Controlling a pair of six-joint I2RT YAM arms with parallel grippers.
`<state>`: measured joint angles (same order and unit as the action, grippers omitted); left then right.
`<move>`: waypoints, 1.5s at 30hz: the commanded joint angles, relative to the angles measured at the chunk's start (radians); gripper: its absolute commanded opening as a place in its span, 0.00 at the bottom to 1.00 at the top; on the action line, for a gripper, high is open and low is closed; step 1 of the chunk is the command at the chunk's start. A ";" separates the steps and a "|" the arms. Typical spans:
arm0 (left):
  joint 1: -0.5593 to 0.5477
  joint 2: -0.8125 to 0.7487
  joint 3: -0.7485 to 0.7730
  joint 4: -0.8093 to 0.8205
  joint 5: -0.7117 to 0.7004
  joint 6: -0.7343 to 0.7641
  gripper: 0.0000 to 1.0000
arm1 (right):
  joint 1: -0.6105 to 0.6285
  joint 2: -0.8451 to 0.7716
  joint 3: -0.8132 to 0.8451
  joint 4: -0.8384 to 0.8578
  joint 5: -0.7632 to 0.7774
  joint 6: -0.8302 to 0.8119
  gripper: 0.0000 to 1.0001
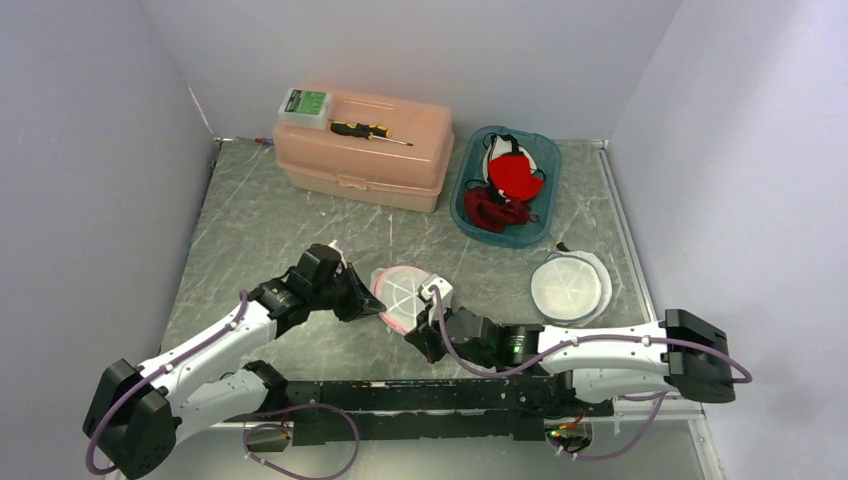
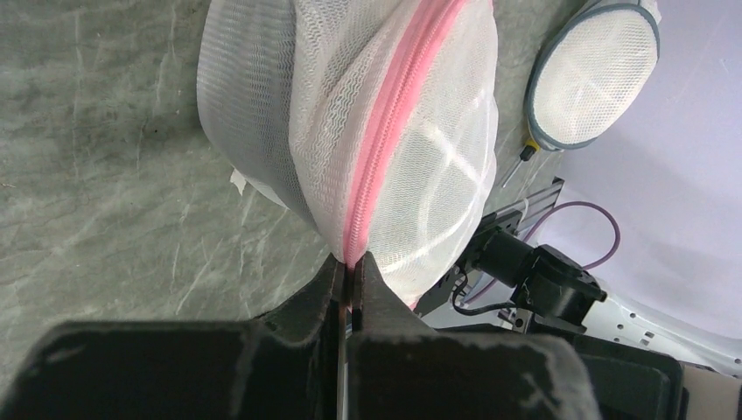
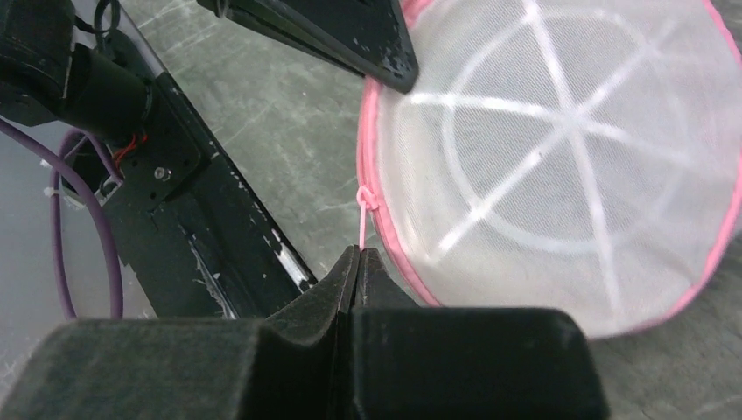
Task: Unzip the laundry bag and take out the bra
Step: Unzip the laundry bag at the center of the board.
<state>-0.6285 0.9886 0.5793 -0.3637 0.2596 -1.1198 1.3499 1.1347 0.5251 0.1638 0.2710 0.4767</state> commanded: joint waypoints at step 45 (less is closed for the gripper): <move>-0.104 -0.064 -0.147 0.341 -0.215 -0.177 0.03 | -0.342 -0.547 -0.308 -0.077 -0.145 0.590 0.71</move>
<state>-0.6964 0.9699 0.4545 -0.1375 0.1490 -1.2366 1.1271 0.6102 0.2924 -0.0311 0.3145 0.9134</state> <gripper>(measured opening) 0.046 0.709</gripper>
